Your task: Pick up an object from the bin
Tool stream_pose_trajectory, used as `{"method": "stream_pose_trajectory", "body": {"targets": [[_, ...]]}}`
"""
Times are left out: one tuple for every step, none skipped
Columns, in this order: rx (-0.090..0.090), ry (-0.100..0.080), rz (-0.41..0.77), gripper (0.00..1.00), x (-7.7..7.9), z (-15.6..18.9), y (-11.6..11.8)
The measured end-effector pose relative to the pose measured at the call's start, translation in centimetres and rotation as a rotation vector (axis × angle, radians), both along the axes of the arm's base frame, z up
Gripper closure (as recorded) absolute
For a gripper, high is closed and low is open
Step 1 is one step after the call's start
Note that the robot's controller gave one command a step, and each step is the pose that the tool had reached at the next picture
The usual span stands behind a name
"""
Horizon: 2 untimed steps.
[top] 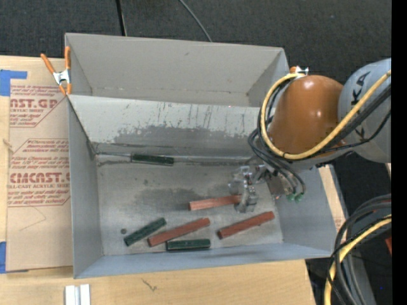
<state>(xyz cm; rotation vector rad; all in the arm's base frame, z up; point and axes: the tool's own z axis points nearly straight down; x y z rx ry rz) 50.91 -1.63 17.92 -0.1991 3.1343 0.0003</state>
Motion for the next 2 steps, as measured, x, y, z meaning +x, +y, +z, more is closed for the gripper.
{"method": "stream_pose_trajectory", "body": {"targets": [[0.000,0.000,0.000,1.00,0.0,0.0,0.0],[0.000,-0.001,-0.015,1.00,0.8,7.2,0.5]]}}
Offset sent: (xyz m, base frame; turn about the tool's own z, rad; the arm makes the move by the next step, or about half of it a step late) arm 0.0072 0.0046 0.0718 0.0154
